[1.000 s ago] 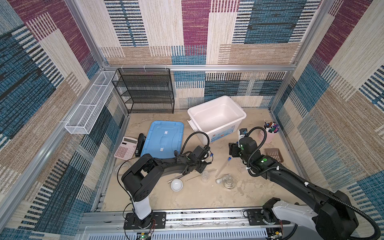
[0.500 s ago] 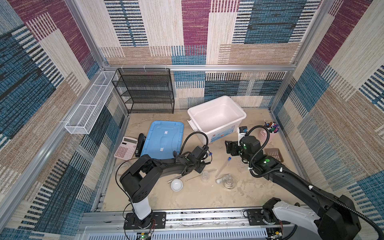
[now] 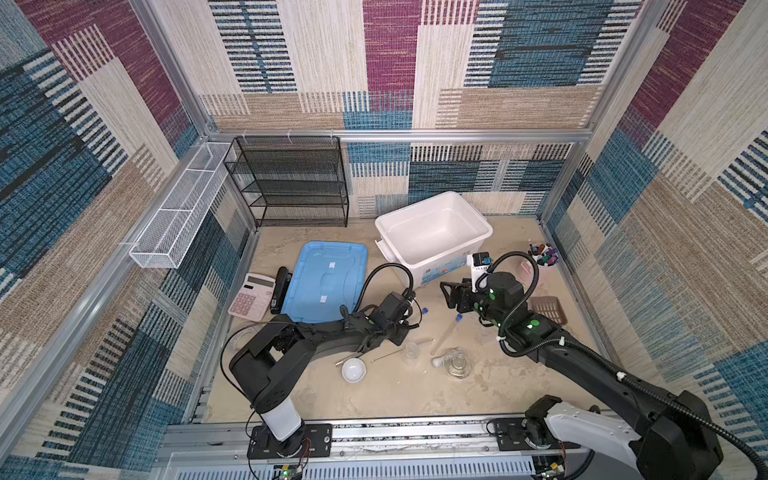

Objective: Organize the chemistry lab equipment

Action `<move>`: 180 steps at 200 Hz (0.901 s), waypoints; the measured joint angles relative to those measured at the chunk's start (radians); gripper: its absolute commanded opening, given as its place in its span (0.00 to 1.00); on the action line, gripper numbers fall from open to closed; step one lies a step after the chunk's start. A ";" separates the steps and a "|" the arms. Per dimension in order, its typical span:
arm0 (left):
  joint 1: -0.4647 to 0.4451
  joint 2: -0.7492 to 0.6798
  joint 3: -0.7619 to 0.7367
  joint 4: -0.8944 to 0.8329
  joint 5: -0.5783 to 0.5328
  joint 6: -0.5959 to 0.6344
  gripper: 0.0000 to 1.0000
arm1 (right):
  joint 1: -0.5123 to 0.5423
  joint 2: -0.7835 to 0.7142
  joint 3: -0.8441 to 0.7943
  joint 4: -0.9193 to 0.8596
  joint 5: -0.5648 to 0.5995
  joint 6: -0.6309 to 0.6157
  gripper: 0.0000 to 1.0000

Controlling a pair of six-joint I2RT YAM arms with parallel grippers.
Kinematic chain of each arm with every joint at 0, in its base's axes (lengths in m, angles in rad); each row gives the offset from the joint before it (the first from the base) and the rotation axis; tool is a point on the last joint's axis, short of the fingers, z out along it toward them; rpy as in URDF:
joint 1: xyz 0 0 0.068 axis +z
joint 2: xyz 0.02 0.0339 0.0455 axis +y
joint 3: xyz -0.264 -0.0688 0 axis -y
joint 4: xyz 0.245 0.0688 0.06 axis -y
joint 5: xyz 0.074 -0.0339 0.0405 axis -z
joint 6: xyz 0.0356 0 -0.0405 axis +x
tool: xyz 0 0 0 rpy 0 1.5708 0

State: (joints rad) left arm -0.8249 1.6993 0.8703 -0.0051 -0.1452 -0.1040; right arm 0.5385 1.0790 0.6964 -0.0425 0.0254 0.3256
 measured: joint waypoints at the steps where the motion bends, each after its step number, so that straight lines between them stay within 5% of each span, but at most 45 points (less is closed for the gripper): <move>1: 0.000 0.001 0.000 0.000 0.000 0.000 0.28 | 0.000 0.000 0.000 0.000 -0.001 0.000 0.78; 180: 0.000 -0.021 0.010 -0.010 -0.026 0.004 0.48 | 0.000 0.023 0.003 -0.001 0.012 0.014 0.79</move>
State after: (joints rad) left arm -0.8249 1.6779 0.8803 -0.0151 -0.1715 -0.1001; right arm 0.5381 1.1023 0.6998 -0.0433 0.0372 0.3397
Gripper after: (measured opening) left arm 0.479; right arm 0.793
